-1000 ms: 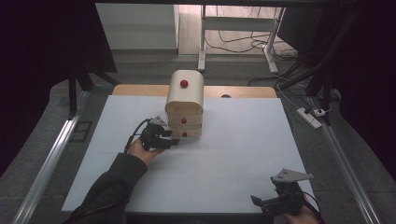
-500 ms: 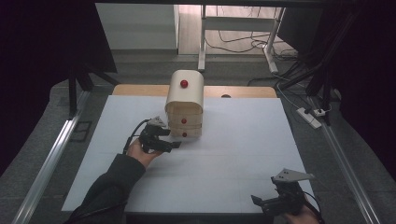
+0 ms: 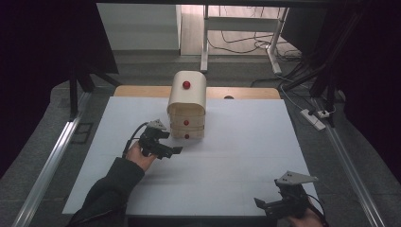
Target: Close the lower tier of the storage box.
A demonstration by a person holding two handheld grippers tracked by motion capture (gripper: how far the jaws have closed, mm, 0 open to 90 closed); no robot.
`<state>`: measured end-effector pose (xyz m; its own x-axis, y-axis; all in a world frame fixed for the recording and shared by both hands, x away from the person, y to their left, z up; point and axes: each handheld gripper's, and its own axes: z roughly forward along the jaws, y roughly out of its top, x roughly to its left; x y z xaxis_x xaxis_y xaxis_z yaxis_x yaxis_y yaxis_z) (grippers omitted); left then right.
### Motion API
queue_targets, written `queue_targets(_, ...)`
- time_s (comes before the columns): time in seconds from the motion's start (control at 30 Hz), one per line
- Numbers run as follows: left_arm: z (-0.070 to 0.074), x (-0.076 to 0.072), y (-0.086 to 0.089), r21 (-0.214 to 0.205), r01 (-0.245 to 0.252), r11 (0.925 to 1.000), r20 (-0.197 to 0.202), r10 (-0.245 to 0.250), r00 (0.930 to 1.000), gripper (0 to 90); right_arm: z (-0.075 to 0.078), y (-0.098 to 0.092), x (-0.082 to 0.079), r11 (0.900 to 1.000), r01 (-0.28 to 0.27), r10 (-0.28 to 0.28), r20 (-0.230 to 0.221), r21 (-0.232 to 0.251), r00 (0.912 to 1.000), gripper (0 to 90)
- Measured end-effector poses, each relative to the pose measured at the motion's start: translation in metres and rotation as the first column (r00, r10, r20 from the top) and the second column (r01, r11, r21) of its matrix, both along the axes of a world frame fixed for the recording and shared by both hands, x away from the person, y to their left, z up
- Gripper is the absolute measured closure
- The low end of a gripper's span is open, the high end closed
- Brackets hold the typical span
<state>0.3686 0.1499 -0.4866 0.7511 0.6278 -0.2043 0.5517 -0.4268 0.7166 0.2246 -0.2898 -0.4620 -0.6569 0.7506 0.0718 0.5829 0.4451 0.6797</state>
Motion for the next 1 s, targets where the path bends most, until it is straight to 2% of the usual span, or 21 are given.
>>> queue_targets(0.4, 0.000, -0.006, 0.002, -0.004, 0.011, 0.9999, -0.005, -0.011, 0.9999, 0.1, 0.000, 0.000, 0.000, 1.0000, 0.000, 0.000, -0.003, 0.001, 1.0000, 0.0)
queue_targets(0.6, -0.001, -0.009, 0.002, 0.012, 0.019, 0.9997, -0.011, -0.019, 0.9998, 0.0, 0.000, 0.000, 0.000, 1.0000, 0.000, 0.000, -0.004, 0.001, 1.0000, 0.0)
queue_targets(1.0, 0.002, -0.018, 0.006, -0.015, 0.028, 0.9995, -0.021, -0.028, 0.9994, 0.0, 0.000, 0.000, -0.001, 1.0000, 0.001, -0.001, -0.004, 0.001, 1.0000, 0.0)
